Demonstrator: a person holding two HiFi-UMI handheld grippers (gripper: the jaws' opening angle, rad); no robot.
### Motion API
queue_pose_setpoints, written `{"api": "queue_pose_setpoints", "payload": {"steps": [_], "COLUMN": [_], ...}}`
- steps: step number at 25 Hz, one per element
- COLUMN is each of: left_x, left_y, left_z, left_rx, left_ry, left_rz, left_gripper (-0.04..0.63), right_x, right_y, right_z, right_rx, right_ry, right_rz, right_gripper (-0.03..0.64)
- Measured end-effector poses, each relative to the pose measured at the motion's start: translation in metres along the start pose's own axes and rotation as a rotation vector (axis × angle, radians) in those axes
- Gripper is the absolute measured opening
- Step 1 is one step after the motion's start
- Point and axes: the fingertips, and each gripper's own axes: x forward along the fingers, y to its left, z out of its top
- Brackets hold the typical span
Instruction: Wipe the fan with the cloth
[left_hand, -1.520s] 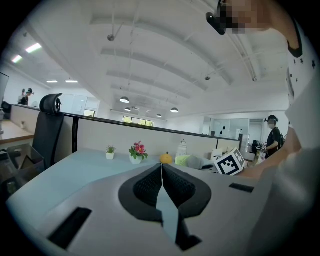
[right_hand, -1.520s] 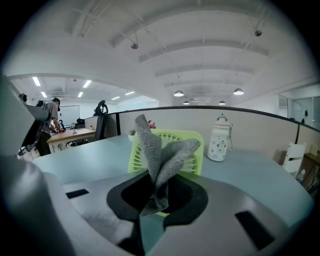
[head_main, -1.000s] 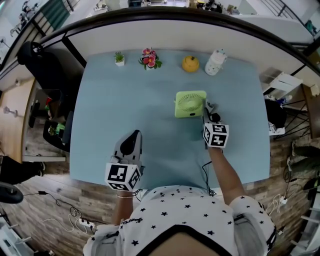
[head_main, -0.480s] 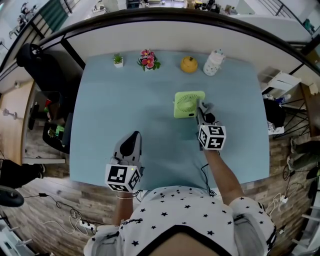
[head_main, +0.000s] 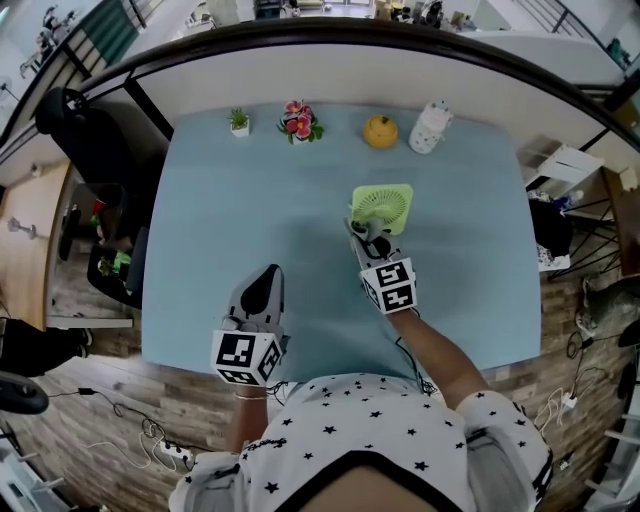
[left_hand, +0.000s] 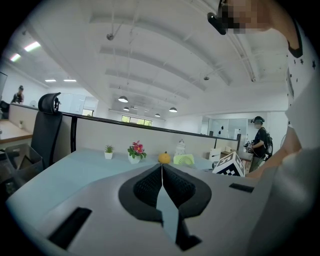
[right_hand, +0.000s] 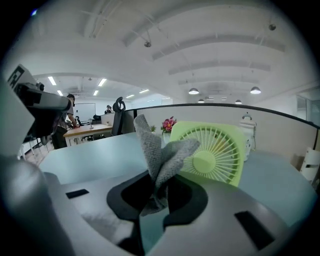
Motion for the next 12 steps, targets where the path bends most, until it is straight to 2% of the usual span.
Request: {"api": "queue_pose_setpoints", "payload": {"steps": [12], "left_x": [0.001], "left_y": [-0.001], "left_z": [-0.001], "left_rx": [0.003], "left_ry": [0.006], "left_rz": [-0.003], "left_gripper": [0.031], "right_x": [0.003], "right_y": [-0.012], "right_z": [-0.021], "right_rx": [-0.067], "right_ry": [0.053], "right_rz": [-0.029], "right_gripper": [0.055]}}
